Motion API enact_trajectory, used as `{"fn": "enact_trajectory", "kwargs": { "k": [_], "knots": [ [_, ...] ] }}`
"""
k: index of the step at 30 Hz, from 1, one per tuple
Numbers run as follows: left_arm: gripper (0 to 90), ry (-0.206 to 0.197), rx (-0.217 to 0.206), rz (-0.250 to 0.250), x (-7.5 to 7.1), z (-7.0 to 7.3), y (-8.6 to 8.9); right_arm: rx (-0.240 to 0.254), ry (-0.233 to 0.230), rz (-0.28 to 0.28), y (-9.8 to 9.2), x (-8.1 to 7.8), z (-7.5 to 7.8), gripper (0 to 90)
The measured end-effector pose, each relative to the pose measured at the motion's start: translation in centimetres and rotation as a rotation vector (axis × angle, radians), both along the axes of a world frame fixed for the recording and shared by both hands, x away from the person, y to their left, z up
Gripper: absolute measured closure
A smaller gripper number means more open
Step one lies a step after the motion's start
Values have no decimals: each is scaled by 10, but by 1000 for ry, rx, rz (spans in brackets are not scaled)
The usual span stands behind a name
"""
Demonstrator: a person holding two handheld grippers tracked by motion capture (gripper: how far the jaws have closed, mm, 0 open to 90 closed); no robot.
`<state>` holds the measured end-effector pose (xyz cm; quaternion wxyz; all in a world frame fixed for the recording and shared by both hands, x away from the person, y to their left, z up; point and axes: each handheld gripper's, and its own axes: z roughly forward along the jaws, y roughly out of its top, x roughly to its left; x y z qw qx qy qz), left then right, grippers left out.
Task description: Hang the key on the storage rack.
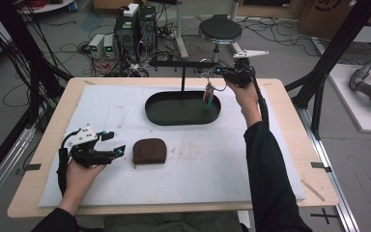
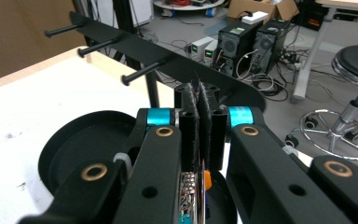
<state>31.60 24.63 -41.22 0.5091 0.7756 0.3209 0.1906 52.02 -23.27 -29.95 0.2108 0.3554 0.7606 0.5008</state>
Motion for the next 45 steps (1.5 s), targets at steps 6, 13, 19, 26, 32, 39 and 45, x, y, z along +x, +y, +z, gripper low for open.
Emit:
{"fn": "enact_trajectory", "kwargs": {
  "k": [6,13,19,26,32,39,45],
  "knots": [
    [285,4,6,-3,0,-1,-1,-6,6,-11,-2,3,-3,879],
    [284,0,9,-6,0,-2,-2,-6,13,-16,-1,5,-6,876],
    [284,-2,7,-5,-1,-2,0,0,17,-20,-1,7,-8,870],
    [285,-2,7,-8,-1,-1,-1,-3,3,-49,-4,5,-5,845],
    [285,-5,9,-12,-1,-1,-2,-10,4,-95,-9,3,-4,767],
    [285,-6,4,-5,0,0,0,-84,-25,-86,-13,-14,8,582],
    [285,-18,-3,-6,5,3,0,-73,-79,-56,-24,-46,17,518]
  ]
}}
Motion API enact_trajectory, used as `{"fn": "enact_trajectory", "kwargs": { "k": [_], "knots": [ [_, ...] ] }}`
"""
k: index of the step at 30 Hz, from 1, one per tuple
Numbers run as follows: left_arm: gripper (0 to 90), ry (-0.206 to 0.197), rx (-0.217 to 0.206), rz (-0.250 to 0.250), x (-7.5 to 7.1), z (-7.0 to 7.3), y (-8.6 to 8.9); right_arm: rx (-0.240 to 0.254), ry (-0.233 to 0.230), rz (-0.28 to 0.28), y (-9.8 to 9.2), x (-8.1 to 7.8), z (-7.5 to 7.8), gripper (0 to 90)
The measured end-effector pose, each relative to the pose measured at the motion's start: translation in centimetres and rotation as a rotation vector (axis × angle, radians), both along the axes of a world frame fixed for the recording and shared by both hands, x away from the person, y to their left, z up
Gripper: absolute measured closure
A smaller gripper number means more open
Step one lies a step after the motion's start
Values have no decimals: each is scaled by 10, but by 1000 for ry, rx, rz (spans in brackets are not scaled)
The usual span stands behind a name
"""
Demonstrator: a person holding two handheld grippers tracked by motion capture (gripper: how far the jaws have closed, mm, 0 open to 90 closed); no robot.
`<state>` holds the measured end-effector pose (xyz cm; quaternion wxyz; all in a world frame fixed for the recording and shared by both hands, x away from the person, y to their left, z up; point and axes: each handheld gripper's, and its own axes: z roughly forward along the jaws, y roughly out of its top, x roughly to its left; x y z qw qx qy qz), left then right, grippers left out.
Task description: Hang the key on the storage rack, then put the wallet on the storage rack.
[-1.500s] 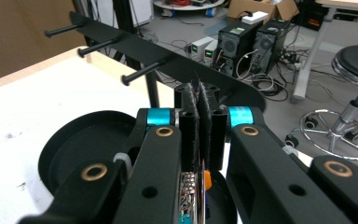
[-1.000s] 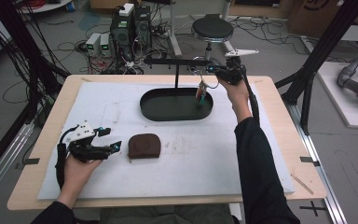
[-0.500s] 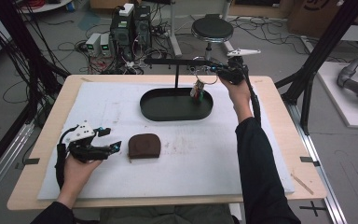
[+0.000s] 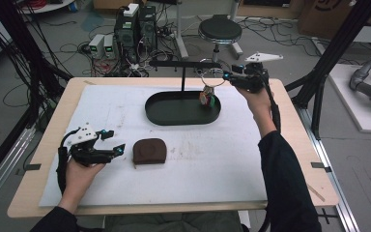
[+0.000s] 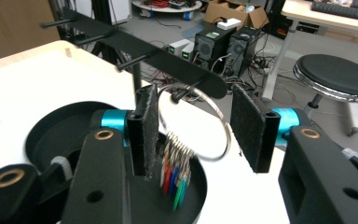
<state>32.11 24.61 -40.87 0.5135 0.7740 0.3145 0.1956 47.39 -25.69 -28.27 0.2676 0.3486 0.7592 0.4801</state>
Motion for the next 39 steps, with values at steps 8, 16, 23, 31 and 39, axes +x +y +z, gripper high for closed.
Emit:
{"fn": "enact_trajectory", "kwargs": {
  "k": [8,16,23,31,39],
  "knots": [
    [285,-6,24,5,6,2,-7,61,-1,38,-21,-52,-7,416],
    [285,-5,22,26,8,3,-7,132,4,44,-39,-93,-33,375],
    [285,-4,10,37,7,5,-5,177,-4,39,-49,-118,-55,337],
    [285,-3,13,43,8,5,-6,197,0,-2,-61,-132,-84,306],
    [284,-1,19,23,9,5,-12,187,28,-17,-69,-136,-99,303]
  ]
}}
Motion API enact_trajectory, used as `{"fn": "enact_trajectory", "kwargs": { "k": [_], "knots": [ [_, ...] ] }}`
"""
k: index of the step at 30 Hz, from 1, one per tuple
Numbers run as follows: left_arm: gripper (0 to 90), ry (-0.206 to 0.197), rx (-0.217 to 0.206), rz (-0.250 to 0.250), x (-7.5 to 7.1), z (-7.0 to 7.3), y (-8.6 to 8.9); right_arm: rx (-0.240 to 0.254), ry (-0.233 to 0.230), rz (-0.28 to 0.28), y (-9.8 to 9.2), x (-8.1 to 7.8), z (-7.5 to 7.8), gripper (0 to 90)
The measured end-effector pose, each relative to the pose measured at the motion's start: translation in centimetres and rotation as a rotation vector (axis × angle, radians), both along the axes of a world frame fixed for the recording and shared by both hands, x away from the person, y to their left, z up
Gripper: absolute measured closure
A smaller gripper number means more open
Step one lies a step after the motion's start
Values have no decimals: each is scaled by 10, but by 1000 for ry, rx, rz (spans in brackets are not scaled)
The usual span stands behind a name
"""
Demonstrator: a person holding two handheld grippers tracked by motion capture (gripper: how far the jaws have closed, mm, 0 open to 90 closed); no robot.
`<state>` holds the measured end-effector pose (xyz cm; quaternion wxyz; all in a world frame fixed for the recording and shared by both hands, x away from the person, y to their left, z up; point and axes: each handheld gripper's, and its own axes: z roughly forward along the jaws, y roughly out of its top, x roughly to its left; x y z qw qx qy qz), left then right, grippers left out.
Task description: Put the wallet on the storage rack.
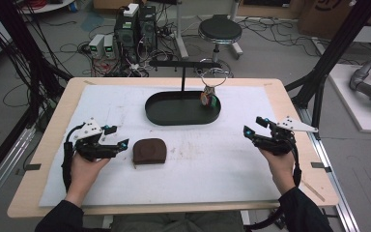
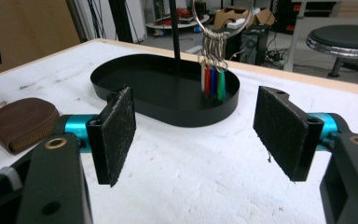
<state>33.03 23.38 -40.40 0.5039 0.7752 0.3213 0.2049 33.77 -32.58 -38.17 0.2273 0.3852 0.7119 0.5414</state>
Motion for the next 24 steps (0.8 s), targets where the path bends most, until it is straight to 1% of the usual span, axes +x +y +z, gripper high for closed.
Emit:
{"fn": "enact_trajectory", "kwargs": {
  "k": [3,8,14,16,17,18,20,21,22,23,24],
  "knots": [
    [285,3,3,-9,0,0,0,-9,5,2,1,1,-2,303],
    [285,13,-27,-15,1,0,-1,-39,-1,14,5,2,-3,303],
    [285,56,-25,-27,6,-4,-9,-64,1,26,9,3,-5,305],
    [287,88,-20,-25,9,-6,-12,-67,2,28,9,4,-6,305],
    [289,106,-24,-24,10,-7,-14,-66,6,30,9,4,-6,305],
    [289,136,-33,-29,13,-9,-15,-68,7,29,9,4,-6,305],
    [295,174,-43,-25,16,-12,-18,-76,7,32,10,4,-7,306],
    [298,200,-47,-17,19,-14,-20,-77,11,34,10,4,-7,306],
    [306,212,-45,-15,20,-15,-21,-81,8,33,10,4,-7,307],
    [322,233,-33,1,23,-17,-23,-87,1,35,11,4,-7,308],
    [335,250,-31,15,25,-19,-24,-86,3,38,11,4,-7,308]
  ]
}}
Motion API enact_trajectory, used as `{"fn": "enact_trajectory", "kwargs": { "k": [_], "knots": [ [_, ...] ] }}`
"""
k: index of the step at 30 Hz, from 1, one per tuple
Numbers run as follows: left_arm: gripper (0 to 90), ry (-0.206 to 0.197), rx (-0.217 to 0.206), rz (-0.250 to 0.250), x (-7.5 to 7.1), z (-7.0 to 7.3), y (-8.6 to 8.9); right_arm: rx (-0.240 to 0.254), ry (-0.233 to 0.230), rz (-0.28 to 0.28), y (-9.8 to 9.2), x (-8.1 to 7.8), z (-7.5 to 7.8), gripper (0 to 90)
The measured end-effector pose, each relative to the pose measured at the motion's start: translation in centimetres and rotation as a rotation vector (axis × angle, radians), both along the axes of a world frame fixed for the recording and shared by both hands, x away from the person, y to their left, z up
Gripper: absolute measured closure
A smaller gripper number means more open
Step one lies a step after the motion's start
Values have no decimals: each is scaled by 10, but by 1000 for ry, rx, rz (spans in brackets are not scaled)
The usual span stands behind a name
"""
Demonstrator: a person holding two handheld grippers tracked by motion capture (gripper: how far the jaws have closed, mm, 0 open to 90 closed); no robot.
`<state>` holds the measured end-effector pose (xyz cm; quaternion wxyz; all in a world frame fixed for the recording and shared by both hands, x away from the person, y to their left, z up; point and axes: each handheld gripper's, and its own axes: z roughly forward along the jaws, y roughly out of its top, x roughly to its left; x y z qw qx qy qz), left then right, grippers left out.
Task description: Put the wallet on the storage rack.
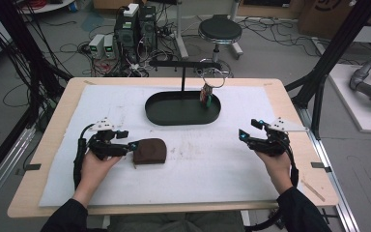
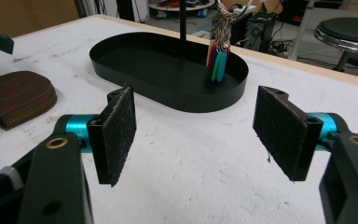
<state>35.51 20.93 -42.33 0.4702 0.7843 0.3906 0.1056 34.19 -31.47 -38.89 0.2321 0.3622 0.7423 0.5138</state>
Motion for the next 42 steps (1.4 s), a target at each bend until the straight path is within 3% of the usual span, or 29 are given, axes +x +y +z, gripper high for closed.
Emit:
{"fn": "enact_trajectory", "kwargs": {
  "k": [8,12,18,22,24,27,30,35,42],
  "knots": [
    [459,129,-10,46,10,-11,1,-6,1,5,1,0,0,309],
    [542,173,-47,33,12,-13,3,-11,6,10,2,1,-1,309],
    [575,239,-116,30,14,-19,6,-19,5,23,4,1,-1,310],
    [739,217,-109,-7,11,-16,3,-20,5,32,5,1,-1,324],
    [753,201,-96,-10,10,-15,1,-21,6,30,6,1,-1,325],
    [825,184,-110,-34,8,-14,1,-20,4,30,6,1,-1,328],
    [841,140,-91,-50,4,-10,-2,-22,-5,34,6,0,-1,336],
    [857,68,-143,-87,-3,0,-4,-17,-5,34,6,0,0,340],
    [865,-56,-170,-159,-14,14,-14,-15,-17,51,10,0,2,342]
  ]
}}
